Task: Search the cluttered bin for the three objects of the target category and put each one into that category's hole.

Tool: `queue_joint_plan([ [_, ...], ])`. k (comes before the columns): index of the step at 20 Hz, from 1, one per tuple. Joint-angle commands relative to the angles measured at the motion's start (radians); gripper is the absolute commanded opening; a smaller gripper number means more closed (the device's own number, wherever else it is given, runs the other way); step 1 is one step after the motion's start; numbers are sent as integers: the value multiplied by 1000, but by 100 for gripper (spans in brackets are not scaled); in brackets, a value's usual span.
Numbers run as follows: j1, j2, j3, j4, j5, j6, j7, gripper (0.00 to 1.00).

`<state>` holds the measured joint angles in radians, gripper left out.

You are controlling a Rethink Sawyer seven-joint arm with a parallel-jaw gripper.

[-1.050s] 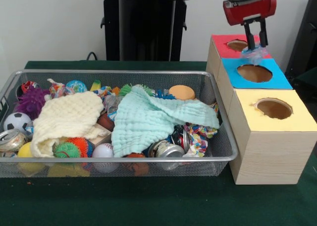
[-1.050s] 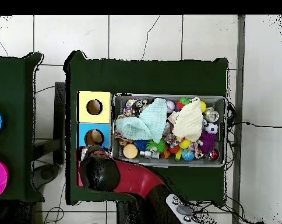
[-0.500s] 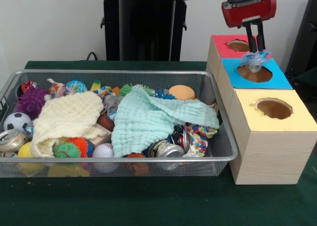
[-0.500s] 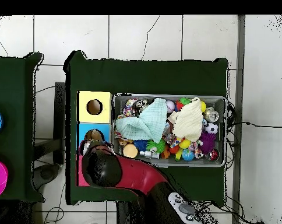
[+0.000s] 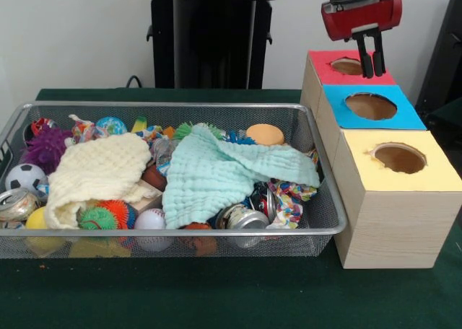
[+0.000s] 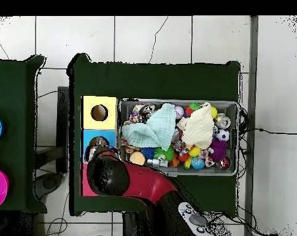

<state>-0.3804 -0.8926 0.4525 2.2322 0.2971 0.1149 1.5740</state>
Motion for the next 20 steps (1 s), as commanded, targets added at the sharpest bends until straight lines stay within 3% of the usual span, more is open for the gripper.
queue_joint_plan([
  [1, 6, 33, -42, -108, -22, 38, 129, 0],
  [7, 32, 16, -104, -134, -38, 107, 106, 0],
  [12, 75, 28, -208, -202, -93, 167, 58, 0],
  [17, 90, 38, -260, -261, -157, 211, 37, 0],
  [18, 84, 39, -258, -267, -174, 220, 52, 100],
  [20, 82, 40, -262, -272, -177, 228, 50, 100],
])
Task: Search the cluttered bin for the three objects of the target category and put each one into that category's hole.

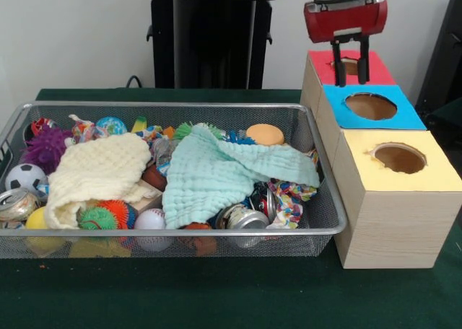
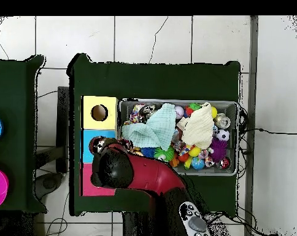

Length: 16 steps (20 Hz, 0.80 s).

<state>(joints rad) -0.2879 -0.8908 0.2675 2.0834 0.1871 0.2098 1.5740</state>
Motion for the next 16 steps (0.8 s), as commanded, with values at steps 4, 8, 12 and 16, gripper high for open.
queue_joint_plan([
  [4, -10, 38, -84, -170, -134, 185, 8, 100],
  [8, -29, 50, -83, -176, -172, 173, 12, 100],
  [12, -30, 71, -113, -192, -232, 165, 6, 100],
  [16, -28, 103, -146, -214, -291, 137, 12, 100],
])
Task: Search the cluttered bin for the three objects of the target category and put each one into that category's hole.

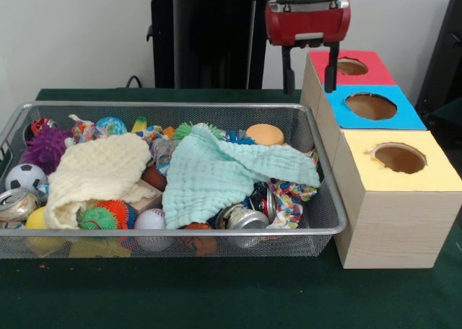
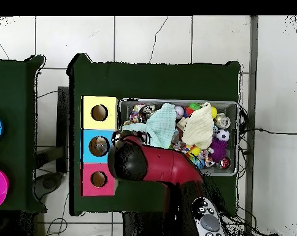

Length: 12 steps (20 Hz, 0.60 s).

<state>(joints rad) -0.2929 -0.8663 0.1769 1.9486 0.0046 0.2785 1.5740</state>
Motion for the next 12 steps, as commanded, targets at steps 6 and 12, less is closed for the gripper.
queue_joint_plan([
  [6, -16, 120, -115, -99, -193, 33, 25, 100],
  [12, -46, 121, -140, -94, -273, 18, 13, 100],
])
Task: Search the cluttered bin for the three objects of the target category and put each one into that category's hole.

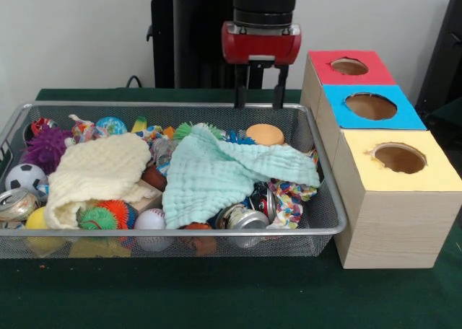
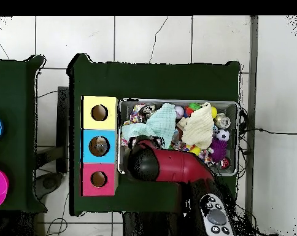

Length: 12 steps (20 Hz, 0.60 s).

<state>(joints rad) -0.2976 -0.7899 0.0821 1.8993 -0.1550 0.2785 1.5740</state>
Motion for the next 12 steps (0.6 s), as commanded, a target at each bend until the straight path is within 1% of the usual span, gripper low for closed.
queue_joint_plan([
  [1, -49, 43, -43, -40, -126, 12, 11, 100],
  [5, -65, 31, -46, -30, -163, 17, 13, 100],
  [12, -25, 40, -129, -42, -230, 23, 56, 100],
])
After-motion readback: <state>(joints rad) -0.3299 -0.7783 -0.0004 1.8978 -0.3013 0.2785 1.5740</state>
